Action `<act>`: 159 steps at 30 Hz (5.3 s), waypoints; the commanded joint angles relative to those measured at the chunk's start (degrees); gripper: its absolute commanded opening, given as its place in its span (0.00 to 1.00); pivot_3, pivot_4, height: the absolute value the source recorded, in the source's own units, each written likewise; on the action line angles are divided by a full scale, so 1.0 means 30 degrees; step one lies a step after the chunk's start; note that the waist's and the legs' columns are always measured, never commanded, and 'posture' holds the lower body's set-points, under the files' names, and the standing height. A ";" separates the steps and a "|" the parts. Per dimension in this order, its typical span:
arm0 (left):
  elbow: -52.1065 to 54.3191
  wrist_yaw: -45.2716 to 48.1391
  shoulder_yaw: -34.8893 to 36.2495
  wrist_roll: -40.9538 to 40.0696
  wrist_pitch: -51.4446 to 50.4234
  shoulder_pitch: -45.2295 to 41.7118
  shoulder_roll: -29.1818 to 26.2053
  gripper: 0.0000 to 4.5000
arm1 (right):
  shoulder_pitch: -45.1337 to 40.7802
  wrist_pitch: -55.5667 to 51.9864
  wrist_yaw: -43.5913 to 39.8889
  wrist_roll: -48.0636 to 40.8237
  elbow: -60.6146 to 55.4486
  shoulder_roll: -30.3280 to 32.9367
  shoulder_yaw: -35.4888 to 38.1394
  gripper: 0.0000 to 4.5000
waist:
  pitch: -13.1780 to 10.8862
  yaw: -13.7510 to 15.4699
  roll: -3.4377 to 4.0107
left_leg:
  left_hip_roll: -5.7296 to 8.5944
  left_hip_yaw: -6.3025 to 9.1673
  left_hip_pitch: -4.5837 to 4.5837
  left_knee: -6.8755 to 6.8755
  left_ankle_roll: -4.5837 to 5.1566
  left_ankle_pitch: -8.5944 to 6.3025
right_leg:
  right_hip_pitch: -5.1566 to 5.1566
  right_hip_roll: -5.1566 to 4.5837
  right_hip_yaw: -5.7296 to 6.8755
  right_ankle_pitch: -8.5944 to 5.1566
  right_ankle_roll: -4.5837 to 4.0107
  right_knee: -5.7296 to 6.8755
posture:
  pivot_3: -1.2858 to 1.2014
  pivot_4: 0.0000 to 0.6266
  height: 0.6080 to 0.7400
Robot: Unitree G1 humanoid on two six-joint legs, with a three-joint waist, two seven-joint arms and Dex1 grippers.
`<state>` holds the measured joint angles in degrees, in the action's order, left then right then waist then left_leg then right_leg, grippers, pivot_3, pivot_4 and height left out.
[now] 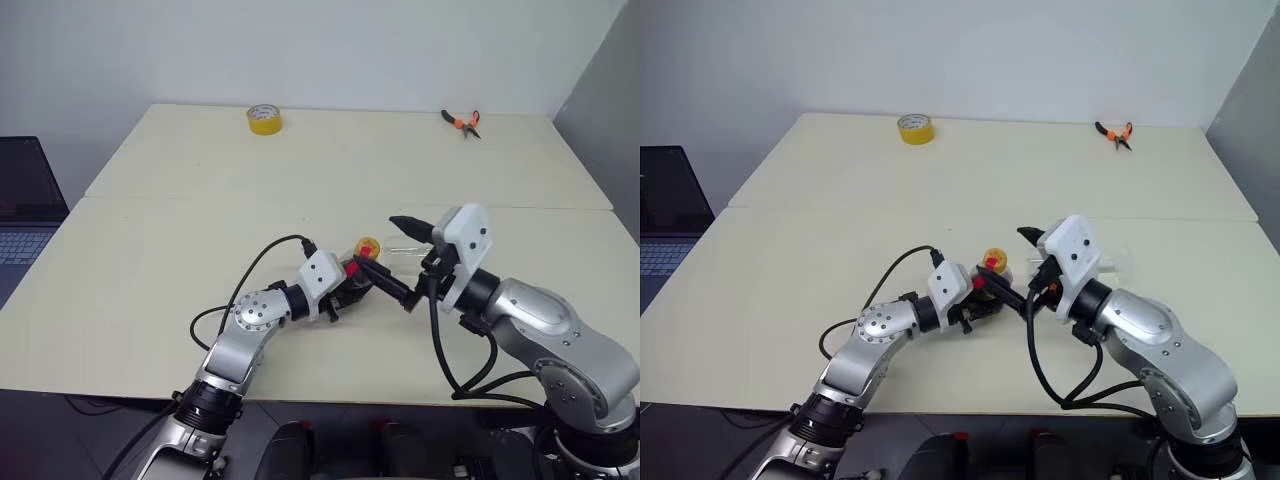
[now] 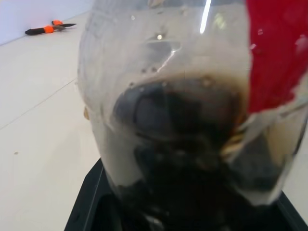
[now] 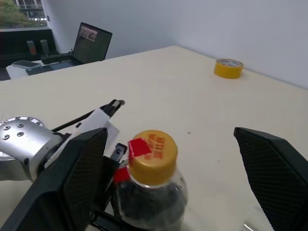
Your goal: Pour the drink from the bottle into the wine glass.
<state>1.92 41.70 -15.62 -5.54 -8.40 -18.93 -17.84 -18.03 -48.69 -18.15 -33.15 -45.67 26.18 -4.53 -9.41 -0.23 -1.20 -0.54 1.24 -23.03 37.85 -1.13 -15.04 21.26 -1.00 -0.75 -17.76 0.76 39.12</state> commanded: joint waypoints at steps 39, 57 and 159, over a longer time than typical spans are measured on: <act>0.1973 0.0985 0.0041 -0.1349 -0.0542 0.0096 0.0395 0.20 | -0.4317 1.1091 -1.3975 0.3109 1.2216 0.5332 -0.0855 0.36 | -0.0018 -0.0013 0.0021 | -0.0010 0.0004 0.0001 0.0002 0.0011 -0.0003 | 0.0000 0.0013 0.0007 0.0001 -0.0005 -0.0006 | 0.52 0.24 1.00; 0.1377 0.1294 -0.0013 -0.1391 -0.0493 -0.0179 0.0663 0.17 | 0.1186 0.1473 0.1126 -0.1382 -0.0543 -0.1157 0.1310 0.92 | -0.0021 -0.0019 0.0027 | -0.0007 0.0006 -0.0010 0.0008 0.0004 0.0000 | 0.0021 0.0003 0.0001 0.0000 -0.0001 0.0041 | 0.52 0.24 1.00; 0.0606 0.3126 -0.0524 -0.2185 -0.0675 -0.1404 0.0895 0.16 | 0.1276 0.2484 0.0397 -0.1541 0.0262 0.1975 0.1994 0.84 | -0.0030 0.0021 0.0030 | -0.0003 0.0008 -0.0028 0.0017 0.0016 -0.0006 | 0.0013 0.0025 -0.0006 0.0001 0.0001 -0.0010 | 0.52 0.24 1.00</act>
<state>1.61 50.80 -17.65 -11.28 -12.05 -22.13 -15.61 -13.52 -42.45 -17.07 -38.83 -44.15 32.04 0.86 -9.50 -0.16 -1.11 -0.56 1.26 -23.11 37.90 -1.08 -15.06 21.30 -0.93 -0.77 -17.76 0.76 39.10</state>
